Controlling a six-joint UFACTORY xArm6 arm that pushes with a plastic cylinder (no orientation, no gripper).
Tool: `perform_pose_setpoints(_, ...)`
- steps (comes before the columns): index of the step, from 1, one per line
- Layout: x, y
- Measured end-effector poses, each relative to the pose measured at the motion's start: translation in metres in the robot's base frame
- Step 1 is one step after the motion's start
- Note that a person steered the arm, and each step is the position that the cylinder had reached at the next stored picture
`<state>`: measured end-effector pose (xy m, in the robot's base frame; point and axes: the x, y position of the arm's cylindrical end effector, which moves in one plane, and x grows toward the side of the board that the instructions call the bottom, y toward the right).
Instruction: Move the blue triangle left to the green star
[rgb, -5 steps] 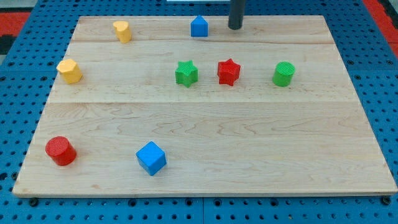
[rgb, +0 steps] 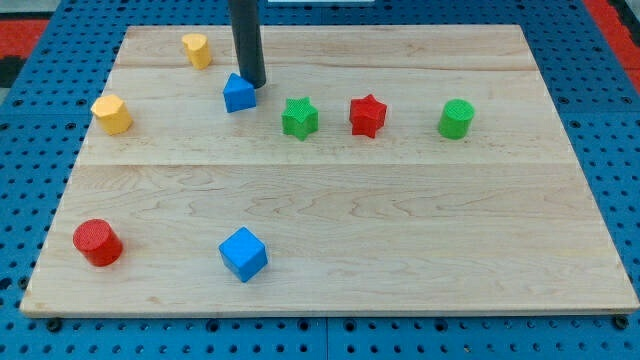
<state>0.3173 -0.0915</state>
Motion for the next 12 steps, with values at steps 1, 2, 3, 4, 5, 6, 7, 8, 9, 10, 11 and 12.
perform_pose_setpoints(1, 0.016, -0.006)
perform_pose_setpoints(2, 0.003, -0.017)
perform_pose_setpoints(3, -0.025, -0.025)
perform_pose_setpoints(4, -0.016, -0.040)
perform_pose_setpoints(5, 0.014, -0.054)
perform_pose_setpoints(6, 0.034, -0.046)
perform_pose_setpoints(7, 0.039, -0.028)
perform_pose_setpoints(8, 0.013, -0.028)
perform_pose_setpoints(9, 0.013, -0.016)
perform_pose_setpoints(10, 0.017, -0.016)
perform_pose_setpoints(11, 0.033, -0.009)
perform_pose_setpoints(12, 0.036, 0.015)
